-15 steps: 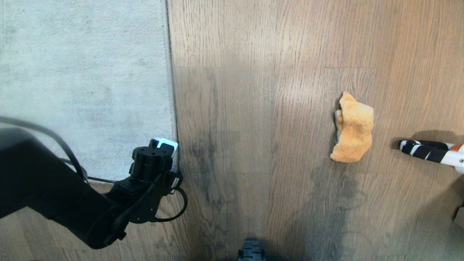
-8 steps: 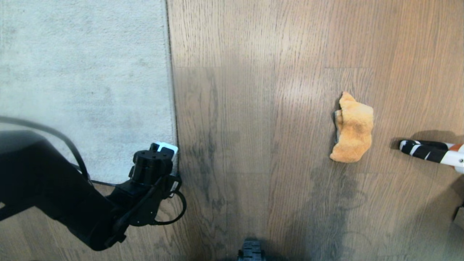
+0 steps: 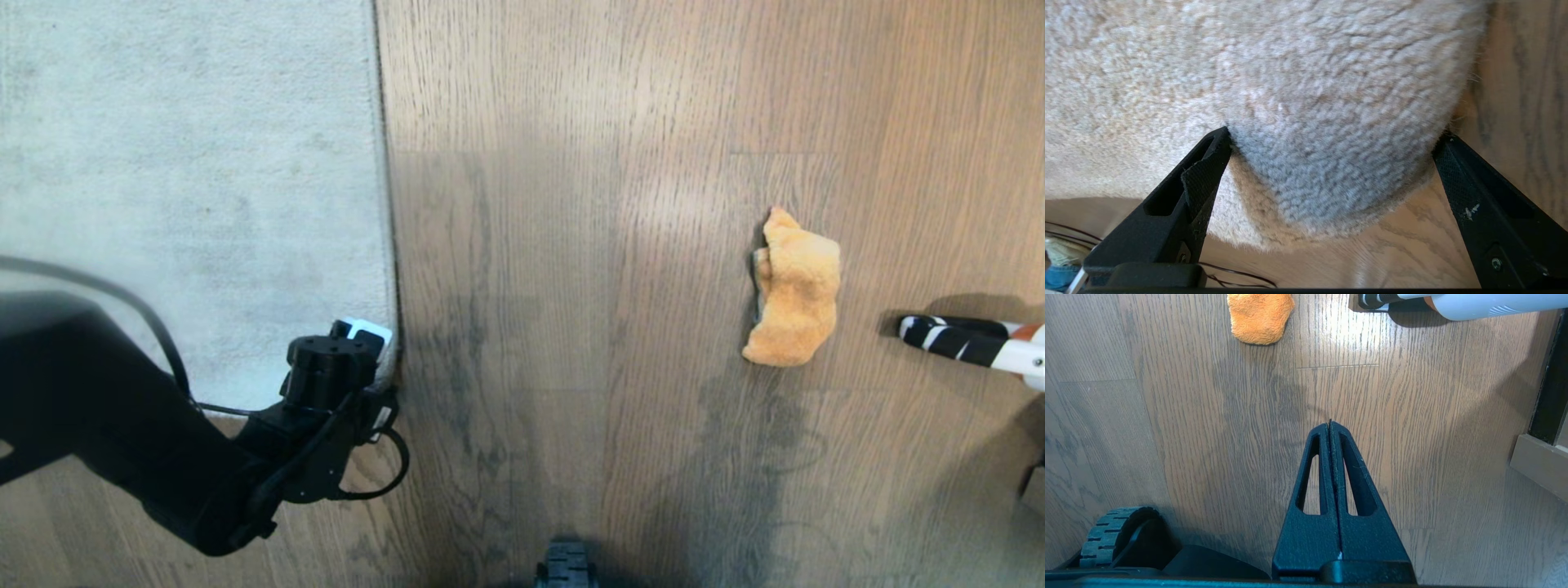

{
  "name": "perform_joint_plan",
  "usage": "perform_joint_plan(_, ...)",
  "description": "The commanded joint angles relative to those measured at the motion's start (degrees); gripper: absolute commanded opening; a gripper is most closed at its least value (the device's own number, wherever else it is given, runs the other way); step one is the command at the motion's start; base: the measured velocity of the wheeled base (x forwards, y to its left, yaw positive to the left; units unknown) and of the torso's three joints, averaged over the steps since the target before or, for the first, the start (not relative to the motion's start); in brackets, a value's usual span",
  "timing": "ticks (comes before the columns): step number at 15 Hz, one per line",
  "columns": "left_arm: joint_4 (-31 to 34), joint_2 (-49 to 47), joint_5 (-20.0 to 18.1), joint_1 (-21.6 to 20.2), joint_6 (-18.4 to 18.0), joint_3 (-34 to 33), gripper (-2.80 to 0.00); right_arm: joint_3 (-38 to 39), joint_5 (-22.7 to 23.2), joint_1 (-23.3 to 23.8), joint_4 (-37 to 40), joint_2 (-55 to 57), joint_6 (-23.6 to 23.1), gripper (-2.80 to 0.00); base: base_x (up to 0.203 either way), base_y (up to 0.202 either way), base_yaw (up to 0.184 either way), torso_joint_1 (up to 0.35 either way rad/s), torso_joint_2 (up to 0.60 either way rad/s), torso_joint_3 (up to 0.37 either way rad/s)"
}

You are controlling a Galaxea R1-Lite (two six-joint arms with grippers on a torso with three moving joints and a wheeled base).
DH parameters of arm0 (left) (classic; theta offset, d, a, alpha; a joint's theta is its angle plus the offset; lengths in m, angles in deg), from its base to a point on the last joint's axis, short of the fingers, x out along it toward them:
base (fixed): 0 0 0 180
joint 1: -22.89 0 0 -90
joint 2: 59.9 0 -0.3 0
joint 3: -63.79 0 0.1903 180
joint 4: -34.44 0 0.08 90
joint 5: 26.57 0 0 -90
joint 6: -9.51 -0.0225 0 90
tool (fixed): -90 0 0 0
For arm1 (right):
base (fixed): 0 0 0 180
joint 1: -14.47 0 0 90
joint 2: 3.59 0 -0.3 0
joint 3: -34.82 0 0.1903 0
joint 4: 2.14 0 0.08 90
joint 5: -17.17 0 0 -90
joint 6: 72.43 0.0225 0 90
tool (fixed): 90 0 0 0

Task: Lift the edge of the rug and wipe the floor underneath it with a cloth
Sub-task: Lift up the carpet

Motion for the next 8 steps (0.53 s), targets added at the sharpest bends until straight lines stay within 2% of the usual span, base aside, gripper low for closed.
perform_joint_plan(1, -2.9, -0.2, 0.4, -1.9, -1.9, 0.0, 0.0, 0.0, 0.0, 0.0, 0.0, 0.0, 0.0, -2.8, 0.0, 0.0, 0.0, 0.0, 0.0, 0.0)
perform_joint_plan(4, -6.2, 0.1, 0.3, -3.9, -4.5, 0.0, 0.0, 0.0, 0.0, 0.0, 0.0, 0.0, 0.0, -2.8, 0.0, 0.0, 0.0, 0.0, 0.0, 0.0)
perform_joint_plan(8, -6.2, 2.1, 0.2, -6.0, -7.0, 0.1, 0.0, 0.0, 0.0, 0.0, 0.0, 0.0, 0.0, -2.8, 0.0, 0.0, 0.0, 0.0, 0.0, 0.0)
